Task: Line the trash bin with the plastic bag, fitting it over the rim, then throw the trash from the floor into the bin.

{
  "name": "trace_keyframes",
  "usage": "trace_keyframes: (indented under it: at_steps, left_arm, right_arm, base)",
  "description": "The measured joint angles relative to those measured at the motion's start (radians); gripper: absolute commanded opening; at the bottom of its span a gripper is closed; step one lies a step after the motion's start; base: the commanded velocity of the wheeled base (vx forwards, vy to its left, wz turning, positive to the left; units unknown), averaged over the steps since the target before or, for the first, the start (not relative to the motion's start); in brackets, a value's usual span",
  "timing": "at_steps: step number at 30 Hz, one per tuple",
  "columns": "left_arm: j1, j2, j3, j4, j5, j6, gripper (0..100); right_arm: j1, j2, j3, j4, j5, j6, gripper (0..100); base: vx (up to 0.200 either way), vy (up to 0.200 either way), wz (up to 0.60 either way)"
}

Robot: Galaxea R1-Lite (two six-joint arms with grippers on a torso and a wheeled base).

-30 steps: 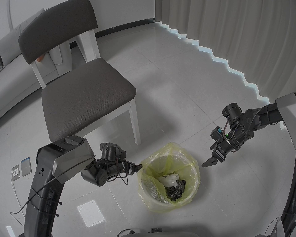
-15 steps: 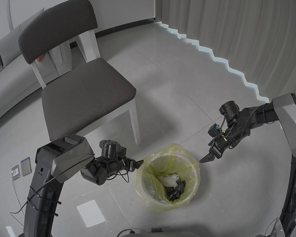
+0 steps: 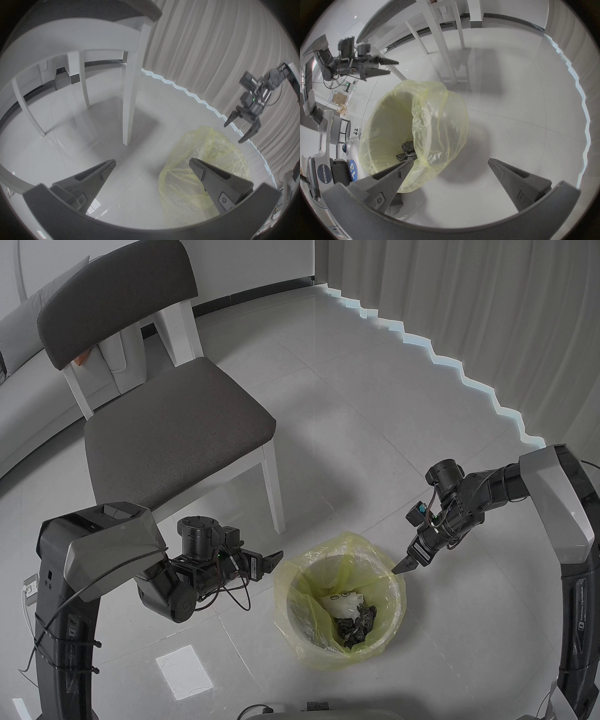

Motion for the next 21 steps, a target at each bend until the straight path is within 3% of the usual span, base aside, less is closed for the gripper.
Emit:
trace_keyframes:
  at_steps: [21]
  left_arm:
    - [0.021, -0.047, 0.088, -0.093, -0.007, -0.026, 100]
  right_arm:
    - [-0.019, 0.138, -0.093, 0.011, -0.003, -0.006, 100]
  base:
    - [0.0, 0.0, 0.0]
